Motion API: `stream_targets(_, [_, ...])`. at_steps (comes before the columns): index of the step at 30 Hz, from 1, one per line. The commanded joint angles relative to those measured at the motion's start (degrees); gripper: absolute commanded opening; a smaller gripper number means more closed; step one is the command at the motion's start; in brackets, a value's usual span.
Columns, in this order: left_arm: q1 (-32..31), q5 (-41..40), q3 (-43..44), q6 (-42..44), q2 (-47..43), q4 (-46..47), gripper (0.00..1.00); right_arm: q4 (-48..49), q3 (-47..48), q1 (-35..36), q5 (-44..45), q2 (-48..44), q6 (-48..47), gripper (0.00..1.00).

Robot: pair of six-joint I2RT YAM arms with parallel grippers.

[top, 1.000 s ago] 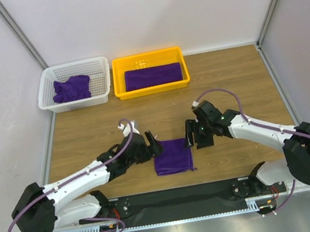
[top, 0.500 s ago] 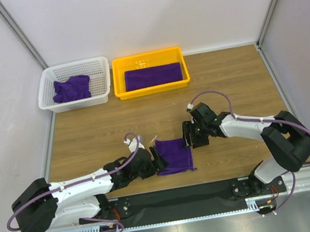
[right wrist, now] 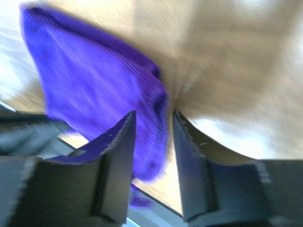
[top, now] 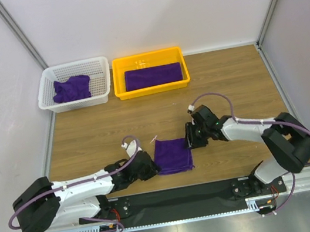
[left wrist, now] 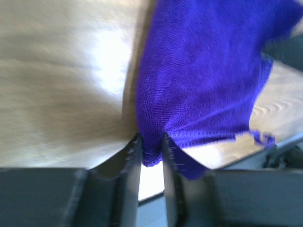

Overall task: Fold and stack the towels
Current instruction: Fold the towel

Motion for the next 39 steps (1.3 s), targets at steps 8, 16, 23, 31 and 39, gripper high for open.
stream_targets(8, [19.14, 8.19, 11.24, 30.13, 11.0, -3.47, 0.18, -1.12, -12.2, 1.37, 5.08, -13.0, 8.32, 0.31])
stream_targets(16, [20.21, 11.56, 36.9, 57.83, 32.72, -12.86, 0.25, -7.69, -7.22, 1.38, 6.92, -16.16, 6.5, 0.34])
stream_targets(23, [21.26, 8.11, 46.84, 67.6, 35.47, -18.84, 0.69, -14.38, 8.25, -7.59, 4.29, -13.01, -3.61, 0.43])
stream_targets(31, [21.35, 8.2, 46.96, 37.28, 26.97, -23.87, 0.91, -11.66, 17.04, -10.85, 0.86, 0.61, -12.14, 0.59])
stream_targets(39, [12.92, 1.18, 28.75, 11.01, 16.04, -12.26, 0.89, -9.9, 17.32, -13.92, -5.38, 6.94, -14.26, 0.54])
